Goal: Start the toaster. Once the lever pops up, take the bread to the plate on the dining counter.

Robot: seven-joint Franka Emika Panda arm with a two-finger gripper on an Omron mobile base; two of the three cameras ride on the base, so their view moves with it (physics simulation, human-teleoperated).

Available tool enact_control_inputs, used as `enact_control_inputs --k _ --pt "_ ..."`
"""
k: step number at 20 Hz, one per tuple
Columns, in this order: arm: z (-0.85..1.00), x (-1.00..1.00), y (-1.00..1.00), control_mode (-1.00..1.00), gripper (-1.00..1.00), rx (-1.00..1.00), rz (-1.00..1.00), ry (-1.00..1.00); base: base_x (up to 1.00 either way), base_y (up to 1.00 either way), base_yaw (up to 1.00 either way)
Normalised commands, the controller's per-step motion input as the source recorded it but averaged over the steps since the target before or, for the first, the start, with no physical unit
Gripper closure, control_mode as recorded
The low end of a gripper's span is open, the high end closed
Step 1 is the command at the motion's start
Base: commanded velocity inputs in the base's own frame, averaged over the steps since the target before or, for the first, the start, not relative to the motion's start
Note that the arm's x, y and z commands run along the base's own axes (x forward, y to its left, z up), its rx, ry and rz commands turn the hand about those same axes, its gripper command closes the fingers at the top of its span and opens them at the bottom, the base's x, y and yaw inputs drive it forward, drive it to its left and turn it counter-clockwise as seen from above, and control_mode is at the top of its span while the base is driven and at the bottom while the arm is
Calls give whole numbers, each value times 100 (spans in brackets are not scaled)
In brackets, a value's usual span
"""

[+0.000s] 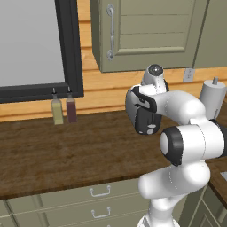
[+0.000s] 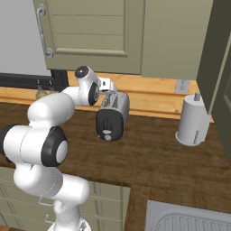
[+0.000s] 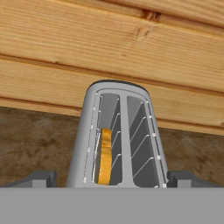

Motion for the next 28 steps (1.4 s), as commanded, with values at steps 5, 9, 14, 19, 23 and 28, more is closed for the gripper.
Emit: enact_control_inputs --k 5,9,14,19,23,28 --pt "0 0 0 -100 -100 0 0 0 0 0 0" --pt "0 0 0 -100 -100 0 0 0 0 0 0" --pt "0 0 0 -100 -100 0 0 0 0 0 0" --pt "0 0 0 -100 -100 0 0 0 0 0 0" --pt "0 0 0 -100 -100 0 0 0 0 0 0" --pt "0 0 0 -100 -100 0 0 0 0 0 0"
